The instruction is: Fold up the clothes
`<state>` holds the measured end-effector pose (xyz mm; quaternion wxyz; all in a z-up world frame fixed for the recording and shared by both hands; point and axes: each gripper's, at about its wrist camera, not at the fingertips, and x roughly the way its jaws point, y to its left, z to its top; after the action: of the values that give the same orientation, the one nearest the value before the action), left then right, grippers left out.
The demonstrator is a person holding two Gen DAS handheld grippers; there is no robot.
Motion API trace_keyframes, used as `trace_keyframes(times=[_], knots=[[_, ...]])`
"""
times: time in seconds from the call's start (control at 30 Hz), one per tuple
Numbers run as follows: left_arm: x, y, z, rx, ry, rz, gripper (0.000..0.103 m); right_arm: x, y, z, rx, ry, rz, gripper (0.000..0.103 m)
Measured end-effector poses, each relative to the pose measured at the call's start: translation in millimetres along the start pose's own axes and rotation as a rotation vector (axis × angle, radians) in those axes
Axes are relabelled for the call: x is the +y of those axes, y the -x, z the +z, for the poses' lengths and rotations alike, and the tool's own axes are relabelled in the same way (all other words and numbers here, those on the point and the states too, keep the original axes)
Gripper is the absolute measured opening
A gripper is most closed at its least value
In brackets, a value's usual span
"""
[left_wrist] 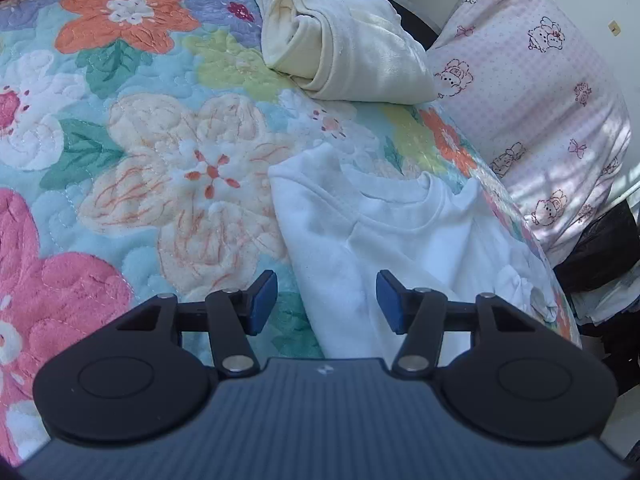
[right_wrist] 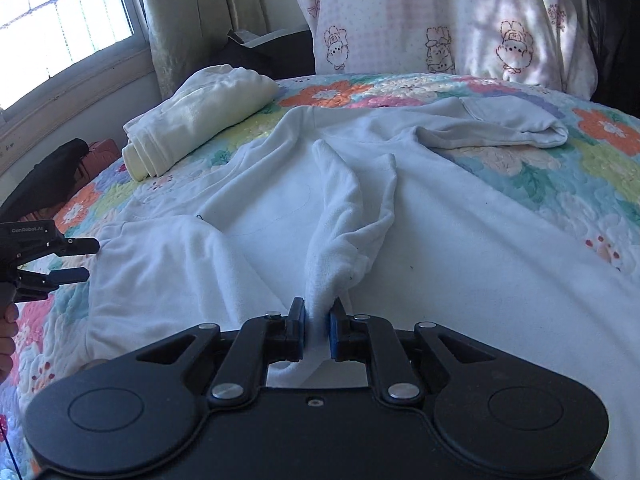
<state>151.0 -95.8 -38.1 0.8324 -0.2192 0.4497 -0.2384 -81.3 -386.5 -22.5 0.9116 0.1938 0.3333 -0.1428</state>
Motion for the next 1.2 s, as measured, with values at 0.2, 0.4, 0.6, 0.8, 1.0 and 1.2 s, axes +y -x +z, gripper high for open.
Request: trace_keyframes(times=[0.2,0.4,0.6,0.8,1.0,1.2], knots=[[-49.1,-8.4,-22.0,0.037,-0.289,0.040,0.055,-4.3,-5.0,0.1,0.014,-0.024,0.100,0.018],[-45.7,-11.0,-29.5,0.009,-0.279,0.072,0.008,2.4,-1.7,-1.7,0.019,0.005,0.137,0.018],[-31.2,58.7,-5.9,-0.235,-0.236,0.153,0.006,22.1,-9.2,20.9,0.003,0.044,0.225,0.023],[19.2,45.6,-16.7,-0.064,-0.089,0.282,0.007,44.1,-22.5,16.1,0.049,0.112,0.201,0.030],[14.6,44.5,-17.5,-0.071,-0.131,0.367,0.020,11.7,-32.3,-11.1,0.110,-0.003,0.169,0.045],[3.1,81.5,-12.9,-0.131,-0.202,0.406,0.022,-25.1,-21.2,-1.6,0.081,-0.111,0.149,0.052]])
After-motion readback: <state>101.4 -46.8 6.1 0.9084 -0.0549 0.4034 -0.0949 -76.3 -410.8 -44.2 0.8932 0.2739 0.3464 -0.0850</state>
